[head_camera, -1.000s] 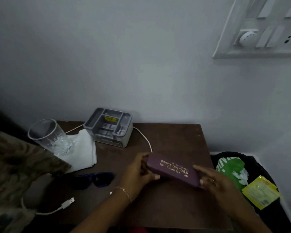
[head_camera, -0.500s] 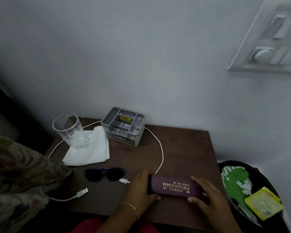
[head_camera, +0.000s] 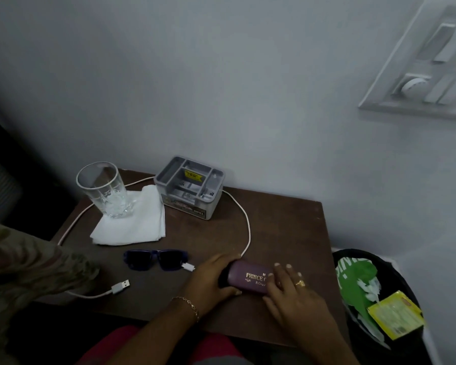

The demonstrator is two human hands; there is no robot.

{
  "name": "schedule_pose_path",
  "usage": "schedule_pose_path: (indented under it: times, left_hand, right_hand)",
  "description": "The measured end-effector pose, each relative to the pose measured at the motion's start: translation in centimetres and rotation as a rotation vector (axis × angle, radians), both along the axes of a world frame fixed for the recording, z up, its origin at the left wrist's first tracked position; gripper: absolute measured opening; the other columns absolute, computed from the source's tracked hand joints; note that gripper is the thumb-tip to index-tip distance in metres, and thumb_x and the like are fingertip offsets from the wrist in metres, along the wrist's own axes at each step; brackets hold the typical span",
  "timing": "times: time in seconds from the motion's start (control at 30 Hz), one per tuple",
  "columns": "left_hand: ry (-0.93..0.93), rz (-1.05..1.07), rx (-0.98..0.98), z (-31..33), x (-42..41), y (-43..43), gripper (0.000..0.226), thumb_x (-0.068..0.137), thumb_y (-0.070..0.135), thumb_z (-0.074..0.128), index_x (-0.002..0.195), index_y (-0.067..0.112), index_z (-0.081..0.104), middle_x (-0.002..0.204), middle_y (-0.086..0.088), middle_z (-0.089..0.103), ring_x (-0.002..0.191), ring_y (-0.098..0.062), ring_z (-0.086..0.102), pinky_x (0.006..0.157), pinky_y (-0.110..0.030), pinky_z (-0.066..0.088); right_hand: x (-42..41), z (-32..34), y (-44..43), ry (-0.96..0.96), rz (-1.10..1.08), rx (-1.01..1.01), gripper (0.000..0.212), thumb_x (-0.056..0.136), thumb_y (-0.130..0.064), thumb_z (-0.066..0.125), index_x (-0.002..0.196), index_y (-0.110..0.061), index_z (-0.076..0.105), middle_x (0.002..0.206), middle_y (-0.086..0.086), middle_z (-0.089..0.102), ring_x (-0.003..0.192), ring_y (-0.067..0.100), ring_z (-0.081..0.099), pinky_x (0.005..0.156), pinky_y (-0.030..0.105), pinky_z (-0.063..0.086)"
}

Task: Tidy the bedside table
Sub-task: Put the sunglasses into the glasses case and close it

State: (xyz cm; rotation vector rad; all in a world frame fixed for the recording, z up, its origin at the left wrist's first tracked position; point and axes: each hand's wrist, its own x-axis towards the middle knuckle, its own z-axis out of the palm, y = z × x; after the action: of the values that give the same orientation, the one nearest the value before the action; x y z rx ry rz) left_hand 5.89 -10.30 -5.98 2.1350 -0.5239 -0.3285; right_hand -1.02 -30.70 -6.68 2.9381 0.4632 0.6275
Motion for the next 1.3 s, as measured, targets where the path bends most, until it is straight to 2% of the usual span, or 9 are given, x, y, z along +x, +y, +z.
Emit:
schedule_pose_path:
  times: [0.3, 0.57, 0.67, 0.77, 0.83, 0.93, 1.0, 1.13, 1.3]
  left_hand:
    - [0.008, 0.061, -0.058, -0.6, -0.4, -0.1, 0.07, 0.063, 0.034, 0.079, 0.127, 0.028, 0.052, 0.122, 0.014, 0.054, 0.112, 0.022, 0.04, 0.093, 0.002, 0.028]
    - [0.018, 0.085, -0.057, -0.2, -0.5, -0.1, 0.069, 0.061, 0.029, 0.083, 0.124, 0.024, 0.056, 0.12, 0.01, 0.059, 0.106, 0.01, 0.05, 0.089, 0.003, 0.029]
    - [0.051, 0.083, -0.069, -0.2, -0.5, -0.1, 0.072, 0.06, 0.026, 0.083, 0.125, 0.03, 0.054, 0.122, 0.01, 0.058, 0.109, 0.015, 0.048, 0.09, 0.001, 0.03]
    - [0.079, 0.102, -0.109, -0.2, -0.6, -0.1, 0.078, 0.057, 0.016, 0.084, 0.124, 0.035, 0.05, 0.119, 0.016, 0.057, 0.11, 0.022, 0.042, 0.088, 0.002, 0.031]
    - [0.128, 0.143, -0.168, -0.2, -0.7, -0.2, 0.08, 0.055, 0.007, 0.084, 0.122, 0.035, 0.05, 0.118, 0.019, 0.057, 0.108, 0.021, 0.046, 0.086, 0.001, 0.035]
    - [0.179, 0.183, -0.198, -0.5, -0.8, -0.5, 0.08, 0.053, 0.001, 0.084, 0.114, 0.038, 0.048, 0.115, 0.019, 0.06, 0.104, 0.014, 0.054, 0.083, -0.005, 0.042]
    - [0.192, 0.192, -0.197, -0.8, -0.8, -0.5, 0.08, 0.053, 0.003, 0.085, 0.114, 0.037, 0.045, 0.113, 0.021, 0.06, 0.104, 0.013, 0.055, 0.082, -0.006, 0.044]
    - [0.174, 0.193, -0.171, -0.4, -0.8, -0.5, 0.073, 0.056, 0.007, 0.085, 0.108, 0.035, 0.043, 0.105, 0.027, 0.058, 0.097, 0.018, 0.053, 0.075, -0.002, 0.041]
    - [0.077, 0.15, -0.116, -0.3, -1.3, -0.7, 0.074, 0.063, 0.015, 0.081, 0.114, 0.051, 0.041, 0.112, 0.017, 0.056, 0.101, 0.006, 0.054, 0.081, -0.003, 0.038]
  right_hand:
    - [0.5, -0.4, 2.0, 0.082, -0.077, -0.096, 0.008, 0.084, -0.013, 0.04, 0.088, -0.013, 0.046, 0.098, 0.028, 0.07, 0.082, 0.04, 0.07, 0.065, 0.043, 0.058]
    - [1.2, -0.2, 3.8, 0.117, -0.222, -0.176, 0.035, 0.097, -0.002, 0.011, 0.086, -0.009, 0.044, 0.089, 0.035, 0.068, 0.074, 0.046, 0.069, 0.057, 0.046, 0.058]
    - [1.1, 1.4, 3.6, 0.16, -0.213, -0.036, 0.016, 0.08, -0.01, 0.034, 0.087, -0.01, 0.048, 0.087, 0.026, 0.072, 0.068, 0.039, 0.071, 0.048, 0.039, 0.056]
    - [0.2, 2.5, 0.8, 0.155, -0.234, 0.166, 0.042, 0.055, -0.025, 0.071, 0.094, -0.009, 0.068, 0.088, 0.013, 0.075, 0.069, 0.029, 0.072, 0.047, 0.035, 0.055]
    - [-0.9, 1.5, -1.3, 0.2, -0.303, 0.411, 0.065, 0.048, -0.023, 0.086, 0.107, -0.008, 0.063, 0.098, 0.013, 0.073, 0.083, 0.024, 0.07, 0.064, 0.031, 0.056]
    - [-2.6, 0.5, -1.5, 0.193, -0.519, 0.906, 0.048, 0.071, -0.017, 0.08, 0.115, -0.012, 0.062, 0.108, 0.005, 0.068, 0.101, 0.02, 0.062, 0.083, 0.019, 0.044]
    - [-2.8, 0.5, -0.5, 0.187, -0.657, 1.074, 0.035, 0.076, -0.017, 0.075, 0.109, -0.015, 0.064, 0.099, 0.0, 0.066, 0.1, 0.026, 0.061, 0.082, 0.026, 0.042]
    - [-1.7, 1.6, 0.8, 0.118, -0.793, 1.088, 0.006, 0.086, -0.03, 0.06, 0.087, -0.024, 0.058, 0.084, 0.005, 0.064, 0.084, 0.03, 0.059, 0.069, 0.034, 0.041]
    - [0.1, 1.0, 1.2, -0.03, -0.664, 1.065, 0.033, 0.073, 0.014, 0.061, 0.078, -0.016, 0.047, 0.095, 0.002, 0.044, 0.081, 0.018, 0.045, 0.07, 0.026, 0.032]
